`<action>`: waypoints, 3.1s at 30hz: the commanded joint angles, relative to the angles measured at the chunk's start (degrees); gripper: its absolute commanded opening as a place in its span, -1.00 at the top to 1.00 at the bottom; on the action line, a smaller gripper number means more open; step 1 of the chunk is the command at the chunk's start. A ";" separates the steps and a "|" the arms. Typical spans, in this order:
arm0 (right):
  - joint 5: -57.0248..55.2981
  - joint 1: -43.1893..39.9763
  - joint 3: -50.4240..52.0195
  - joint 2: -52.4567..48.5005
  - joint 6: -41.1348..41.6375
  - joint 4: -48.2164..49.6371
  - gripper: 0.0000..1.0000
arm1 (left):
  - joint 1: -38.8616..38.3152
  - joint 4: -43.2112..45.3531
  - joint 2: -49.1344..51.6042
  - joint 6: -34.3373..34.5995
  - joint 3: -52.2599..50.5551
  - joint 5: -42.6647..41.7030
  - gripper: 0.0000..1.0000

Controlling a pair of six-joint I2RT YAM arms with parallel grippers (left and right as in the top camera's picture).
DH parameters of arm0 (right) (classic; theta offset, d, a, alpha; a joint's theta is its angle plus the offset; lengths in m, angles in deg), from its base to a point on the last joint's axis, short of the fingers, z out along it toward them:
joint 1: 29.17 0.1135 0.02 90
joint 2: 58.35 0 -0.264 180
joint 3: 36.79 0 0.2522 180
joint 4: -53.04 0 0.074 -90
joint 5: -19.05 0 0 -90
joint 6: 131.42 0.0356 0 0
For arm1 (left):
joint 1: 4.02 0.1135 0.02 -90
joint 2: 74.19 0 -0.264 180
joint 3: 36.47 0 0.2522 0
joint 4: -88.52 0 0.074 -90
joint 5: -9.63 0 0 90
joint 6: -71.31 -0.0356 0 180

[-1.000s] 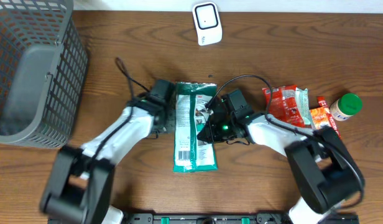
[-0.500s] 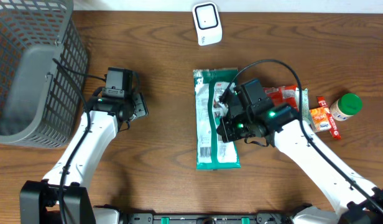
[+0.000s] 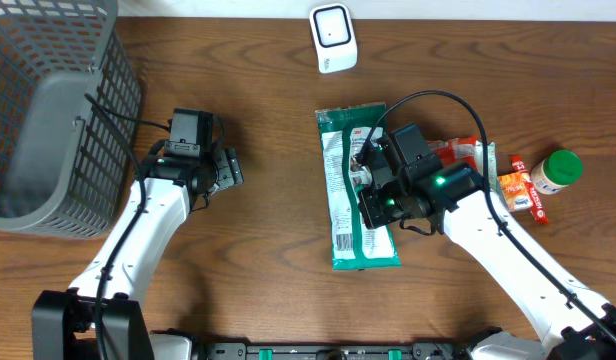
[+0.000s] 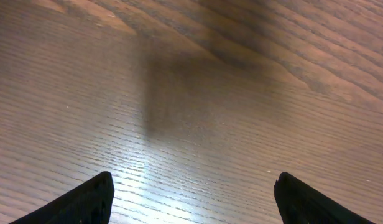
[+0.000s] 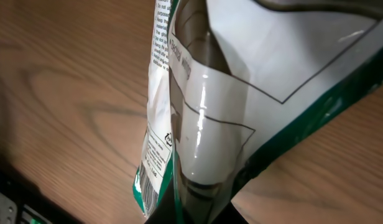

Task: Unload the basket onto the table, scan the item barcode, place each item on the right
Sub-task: 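Release the left gripper and hold the gloves pack with the right gripper, then lift the gloves pack up to the white scanner with the right gripper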

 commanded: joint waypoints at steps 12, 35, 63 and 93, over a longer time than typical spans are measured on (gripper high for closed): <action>-21.11 -0.57 -32.04 0.26 -0.76 -24.59 0.98 | 0.09 -0.15 -0.02 -0.33 0.09 0.50 -0.67; -45.20 1.11 -90.09 -36.92 -14.84 -38.75 0.98 | 0.09 -0.15 -0.02 -0.33 0.09 0.50 -0.68; -55.43 2.49 -90.09 -67.73 -72.19 26.45 0.98 | 0.09 -0.13 -0.02 -0.33 0.09 0.50 -0.68; -49.53 5.35 -89.74 -77.20 -71.71 39.19 0.98 | 0.09 -0.15 -0.02 -0.33 0.09 0.50 -0.68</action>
